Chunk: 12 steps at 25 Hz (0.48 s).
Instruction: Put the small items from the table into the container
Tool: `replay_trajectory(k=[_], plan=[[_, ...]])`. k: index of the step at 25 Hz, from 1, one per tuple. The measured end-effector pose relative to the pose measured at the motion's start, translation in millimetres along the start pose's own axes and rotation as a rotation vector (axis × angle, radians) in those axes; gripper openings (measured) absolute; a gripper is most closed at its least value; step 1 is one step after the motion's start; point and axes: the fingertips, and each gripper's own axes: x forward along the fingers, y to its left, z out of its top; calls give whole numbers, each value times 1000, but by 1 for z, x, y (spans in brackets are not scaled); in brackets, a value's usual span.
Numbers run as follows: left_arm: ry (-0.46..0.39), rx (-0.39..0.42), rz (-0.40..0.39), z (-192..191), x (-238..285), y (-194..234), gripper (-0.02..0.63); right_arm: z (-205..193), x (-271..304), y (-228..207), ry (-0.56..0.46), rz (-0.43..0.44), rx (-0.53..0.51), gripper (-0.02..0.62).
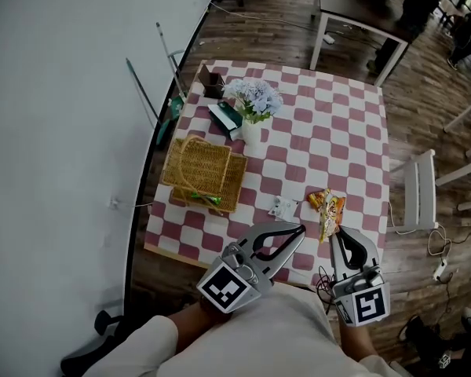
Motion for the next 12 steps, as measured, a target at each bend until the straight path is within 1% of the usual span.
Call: replay_trajectory(k=[7, 12], plan=[[1, 7, 32, 0, -11, 3, 6, 5, 4, 11, -8, 28, 4, 28], [1, 13, 81, 0, -29, 11, 6, 3, 16, 29, -1, 85, 6, 28]])
